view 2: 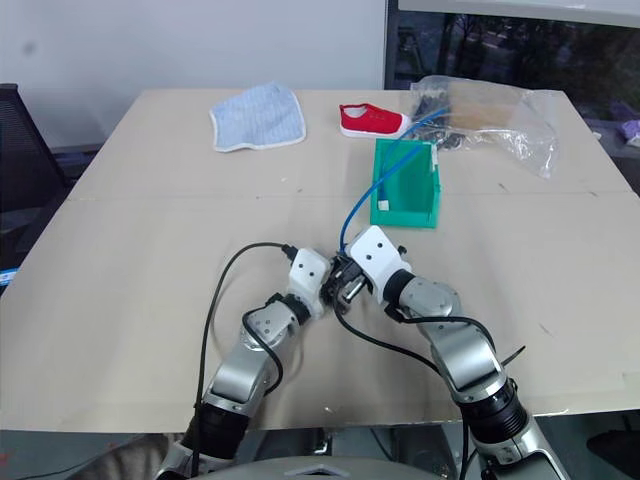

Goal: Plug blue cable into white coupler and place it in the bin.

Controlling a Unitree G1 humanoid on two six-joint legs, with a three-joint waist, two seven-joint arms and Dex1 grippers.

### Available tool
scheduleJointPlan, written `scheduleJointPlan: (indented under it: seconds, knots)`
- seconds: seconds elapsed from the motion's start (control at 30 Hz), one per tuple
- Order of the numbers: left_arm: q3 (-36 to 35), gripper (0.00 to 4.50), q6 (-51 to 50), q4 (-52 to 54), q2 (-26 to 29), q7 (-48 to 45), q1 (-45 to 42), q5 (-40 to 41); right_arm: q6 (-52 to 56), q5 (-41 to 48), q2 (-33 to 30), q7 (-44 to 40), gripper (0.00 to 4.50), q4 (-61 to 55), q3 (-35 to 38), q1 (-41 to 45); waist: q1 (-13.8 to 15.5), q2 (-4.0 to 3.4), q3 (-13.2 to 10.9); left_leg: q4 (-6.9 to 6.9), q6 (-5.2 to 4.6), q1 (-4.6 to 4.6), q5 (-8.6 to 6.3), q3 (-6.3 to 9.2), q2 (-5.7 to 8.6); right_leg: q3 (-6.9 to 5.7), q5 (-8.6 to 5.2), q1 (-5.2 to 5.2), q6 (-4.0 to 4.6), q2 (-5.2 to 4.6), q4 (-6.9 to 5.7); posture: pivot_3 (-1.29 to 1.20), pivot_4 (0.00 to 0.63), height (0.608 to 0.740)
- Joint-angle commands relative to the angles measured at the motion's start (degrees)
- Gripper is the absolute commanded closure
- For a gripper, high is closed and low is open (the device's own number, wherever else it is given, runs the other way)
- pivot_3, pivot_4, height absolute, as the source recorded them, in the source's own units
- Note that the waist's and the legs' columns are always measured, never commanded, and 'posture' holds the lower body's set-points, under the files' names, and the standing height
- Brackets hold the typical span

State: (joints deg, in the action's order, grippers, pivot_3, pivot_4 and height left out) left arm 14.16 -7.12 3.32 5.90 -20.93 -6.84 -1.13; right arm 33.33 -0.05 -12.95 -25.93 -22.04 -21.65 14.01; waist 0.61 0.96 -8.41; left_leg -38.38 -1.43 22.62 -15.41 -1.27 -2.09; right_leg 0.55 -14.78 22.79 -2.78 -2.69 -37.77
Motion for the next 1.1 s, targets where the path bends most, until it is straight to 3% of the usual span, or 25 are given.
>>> scheduleJointPlan:
  seconds: [0.03, 0.13, 0.23, 0.43, 0.6, 0.8, 0.93, 1.1]
  knots:
    - [0.46, 4.12, 2.51, 2.65, -1.64, -0.12, -2.07, 1.29, 6.09, 0.49, -1.19, -1.93, 4.50, 9.05, -3.55, -4.25, -0.01, -0.02, 0.05, 0.01, 0.00, -0.04, 0.00, 0.00, 0.00, 0.00, 0.00, -0.03, 0.00, 0.00, 0.01, 0.00, 0.150, 0.740]
    - [0.35, 4.12, 2.54, 2.09, -1.76, -0.18, -2.35, 1.34, 2.56, 3.38, 2.53, 0.17, 4.50, 7.85, 1.08, -3.41, -0.03, -0.02, 0.07, 0.02, 0.00, -0.07, 0.00, 0.00, 0.00, 0.00, 0.00, -0.06, 0.00, 0.01, 0.01, 0.00, 0.150, 0.740]
    - [0.10, 4.12, 2.62, 1.44, -1.89, -0.28, -2.62, 1.36, 2.21, 3.52, 2.39, 0.30, 4.50, 7.05, 3.11, -1.88, -0.03, -0.03, 0.05, 0.02, 0.00, -0.07, 0.00, 0.02, 0.00, -0.01, 0.00, -0.05, 0.00, 0.02, -0.02, 0.00, 0.150, 0.740]
    - [0.00, 4.12, 2.84, 0.60, -2.13, -0.20, -3.23, 1.27, 8.73, 0.65, -2.96, -3.74, 4.50, 11.14, -5.90, -1.10, 0.00, -0.08, 0.20, -0.03, 0.00, -0.19, 0.00, -0.01, 0.03, 0.04, -0.01, -0.19, 0.02, -0.01, 0.01, 0.00, 0.150, 0.740]
    - [-0.05, 4.12, 2.71, 0.38, -2.25, -0.20, -3.25, 1.25, 9.39, 1.84, 1.94, 0.09, 4.50, 16.27, -3.07, -1.00, -0.18, -0.16, 0.72, 0.09, 0.00, -0.55, 0.00, -0.01, 0.00, 0.04, -0.02, -0.46, 0.03, 0.03, 0.03, 0.00, 0.150, 0.740]
    - [-0.15, 4.12, 2.67, 0.24, -2.24, -0.40, -3.21, 1.21, 11.98, 2.13, 2.81, 1.40, 4.50, 15.64, -0.80, 0.01, -1.17, -0.21, 0.81, 0.13, 0.00, -0.90, 0.00, 0.02, -0.04, 0.06, -0.14, -0.80, 0.23, 0.02, 0.05, 0.00, 0.150, 0.740]
    - [-0.33, 4.12, 2.68, 0.04, -1.96, -0.50, -3.34, 1.12, 4.45, 5.75, 5.47, 0.04, 4.50, 13.13, 1.99, 0.41, -1.23, -0.20, 0.84, 0.13, 0.00, -0.88, 0.00, 0.01, -0.04, 0.10, -0.13, -0.81, 0.22, -0.01, 0.08, 0.00, 0.150, 0.740]
    - [-1.34, 4.12, 2.31, 0.05, -1.60, -1.65, -3.28, 2.41, -3.72, 9.70, 4.15, -5.78, 4.50, 7.75, 3.65, 1.54, -1.20, -0.19, 0.64, 0.13, 0.00, -0.69, 0.00, 0.03, -0.04, 0.07, -0.13, -0.69, 0.22, -0.05, 0.16, 0.00, 0.150, 0.740]
